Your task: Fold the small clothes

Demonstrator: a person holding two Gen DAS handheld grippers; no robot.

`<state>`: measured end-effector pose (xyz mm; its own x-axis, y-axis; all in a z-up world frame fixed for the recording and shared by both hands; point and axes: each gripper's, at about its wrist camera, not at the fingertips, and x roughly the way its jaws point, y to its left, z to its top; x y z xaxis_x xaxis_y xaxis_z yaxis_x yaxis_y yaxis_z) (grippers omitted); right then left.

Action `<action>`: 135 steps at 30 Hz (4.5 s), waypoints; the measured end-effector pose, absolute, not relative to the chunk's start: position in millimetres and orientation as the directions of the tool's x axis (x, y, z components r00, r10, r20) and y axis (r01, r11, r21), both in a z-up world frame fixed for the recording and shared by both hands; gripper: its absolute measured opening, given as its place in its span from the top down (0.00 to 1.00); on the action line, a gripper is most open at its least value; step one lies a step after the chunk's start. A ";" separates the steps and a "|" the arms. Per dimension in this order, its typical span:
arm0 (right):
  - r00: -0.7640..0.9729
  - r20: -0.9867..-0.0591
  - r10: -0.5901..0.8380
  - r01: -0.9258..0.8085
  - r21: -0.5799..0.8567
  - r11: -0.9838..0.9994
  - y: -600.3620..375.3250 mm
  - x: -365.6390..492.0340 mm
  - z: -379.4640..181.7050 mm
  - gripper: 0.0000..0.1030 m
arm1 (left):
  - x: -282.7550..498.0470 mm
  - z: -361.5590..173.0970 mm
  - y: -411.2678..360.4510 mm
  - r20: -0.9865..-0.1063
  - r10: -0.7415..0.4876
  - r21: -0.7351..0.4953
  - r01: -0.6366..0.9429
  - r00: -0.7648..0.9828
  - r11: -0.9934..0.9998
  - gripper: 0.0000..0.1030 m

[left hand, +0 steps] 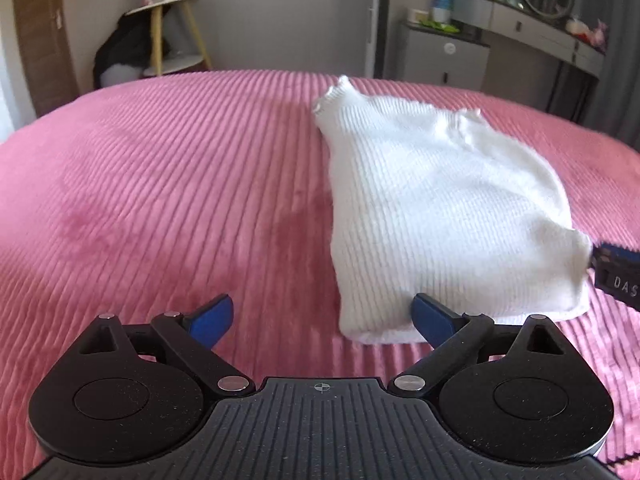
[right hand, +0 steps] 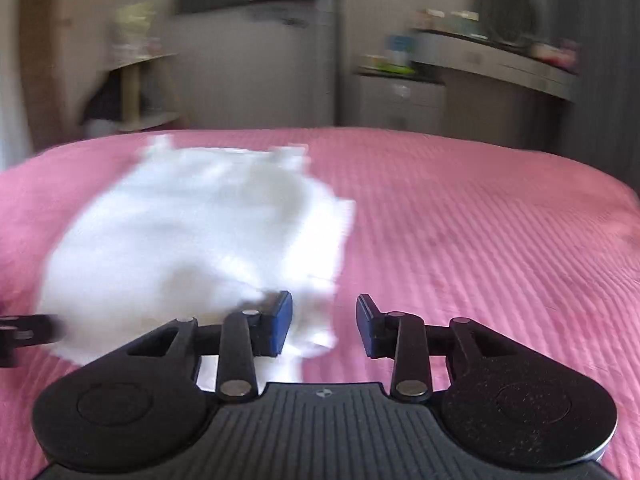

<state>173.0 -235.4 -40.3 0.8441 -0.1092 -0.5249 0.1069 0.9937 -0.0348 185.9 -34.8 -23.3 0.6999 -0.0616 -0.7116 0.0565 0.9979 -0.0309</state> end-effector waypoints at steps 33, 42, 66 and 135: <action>0.806 -0.491 0.330 0.100 0.662 0.742 -289.4 174.1 -56.3 0.73 | 148.4 4.6 -26.7 -0.759 -0.051 -0.091 -0.028 0.650 0.995 0.04; 0.890 -0.392 0.232 -0.089 0.351 0.932 -242.0 165.4 2.3 0.68 | 153.9 1.3 -38.0 -0.764 -0.036 -0.059 -0.013 0.645 0.998 0.04; 0.892 -0.431 0.133 -0.095 0.108 0.990 -241.4 190.8 -62.9 0.49 | 273.3 -13.7 -92.0 -0.677 0.010 0.103 0.081 0.736 0.991 0.03; 0.684 -0.729 -0.025 0.034 -0.002 0.999 -192.6 84.9 39.5 0.04 | 108.7 52.6 -50.9 -0.798 -0.060 0.007 0.109 0.600 0.994 0.00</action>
<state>84.9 -192.6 39.5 0.6843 -0.0249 -0.7288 0.0339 0.9994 -0.0024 108.7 -50.9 52.6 0.5998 -0.0602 -0.7979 0.1092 0.9940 0.0070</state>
